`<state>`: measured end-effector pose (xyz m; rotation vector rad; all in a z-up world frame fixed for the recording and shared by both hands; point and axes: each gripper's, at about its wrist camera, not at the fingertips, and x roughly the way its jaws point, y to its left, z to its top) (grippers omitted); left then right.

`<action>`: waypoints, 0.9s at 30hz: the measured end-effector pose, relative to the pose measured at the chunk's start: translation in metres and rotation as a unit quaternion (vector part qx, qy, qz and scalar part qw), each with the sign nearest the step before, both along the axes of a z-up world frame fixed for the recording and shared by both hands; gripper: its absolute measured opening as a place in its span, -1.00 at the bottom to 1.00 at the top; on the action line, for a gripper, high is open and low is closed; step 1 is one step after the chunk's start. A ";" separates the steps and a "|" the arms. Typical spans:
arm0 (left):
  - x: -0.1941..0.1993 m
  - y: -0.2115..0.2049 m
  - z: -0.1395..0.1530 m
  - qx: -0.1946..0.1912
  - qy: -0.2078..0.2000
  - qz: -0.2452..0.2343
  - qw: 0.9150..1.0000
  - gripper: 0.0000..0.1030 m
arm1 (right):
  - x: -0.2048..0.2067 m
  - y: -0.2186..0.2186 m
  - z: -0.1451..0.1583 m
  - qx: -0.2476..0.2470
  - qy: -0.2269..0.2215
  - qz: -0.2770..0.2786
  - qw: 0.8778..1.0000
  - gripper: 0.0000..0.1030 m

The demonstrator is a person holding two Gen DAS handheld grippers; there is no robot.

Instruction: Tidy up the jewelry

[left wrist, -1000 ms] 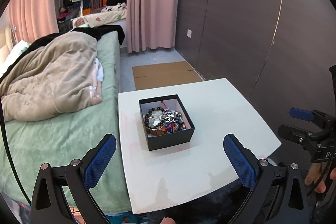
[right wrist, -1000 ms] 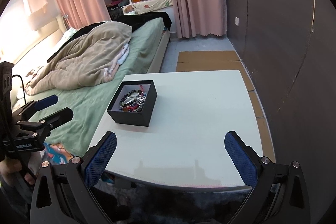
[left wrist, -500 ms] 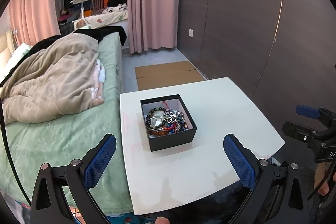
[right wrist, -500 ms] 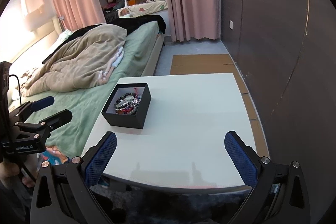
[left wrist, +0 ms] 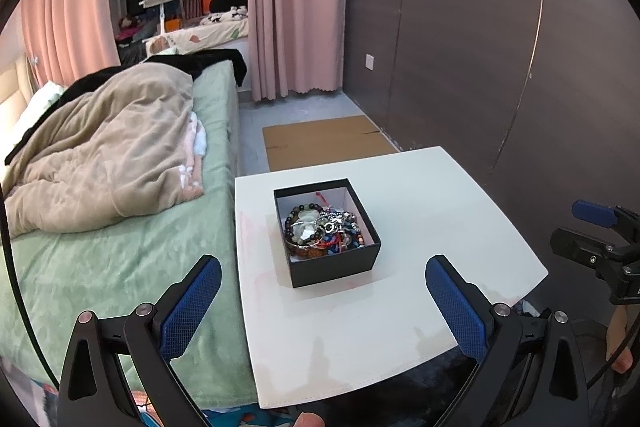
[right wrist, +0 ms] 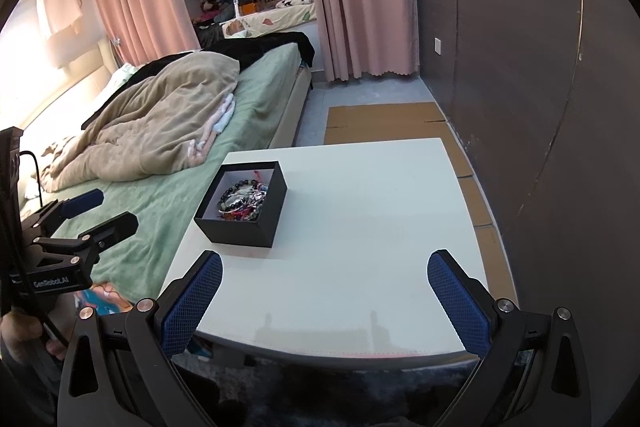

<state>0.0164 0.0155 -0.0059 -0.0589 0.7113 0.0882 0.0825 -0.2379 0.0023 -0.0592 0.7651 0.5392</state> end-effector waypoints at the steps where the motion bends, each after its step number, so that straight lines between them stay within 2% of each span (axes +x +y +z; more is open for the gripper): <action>1: 0.000 0.001 0.000 -0.002 0.000 0.001 1.000 0.98 | 0.000 0.000 0.000 0.000 0.000 0.000 1.000 1.00; 17: 0.001 -0.004 -0.001 0.007 -0.001 0.000 1.000 0.98 | 0.002 -0.003 -0.003 -0.006 0.005 -0.010 1.000 1.00; 23: -0.001 -0.008 0.002 0.029 -0.011 0.006 1.000 0.98 | 0.005 -0.007 -0.003 -0.009 0.008 -0.019 1.000 1.00; 27: -0.003 -0.005 0.003 0.020 -0.012 0.003 1.000 0.98 | 0.008 -0.004 -0.005 -0.015 0.014 -0.023 1.000 1.00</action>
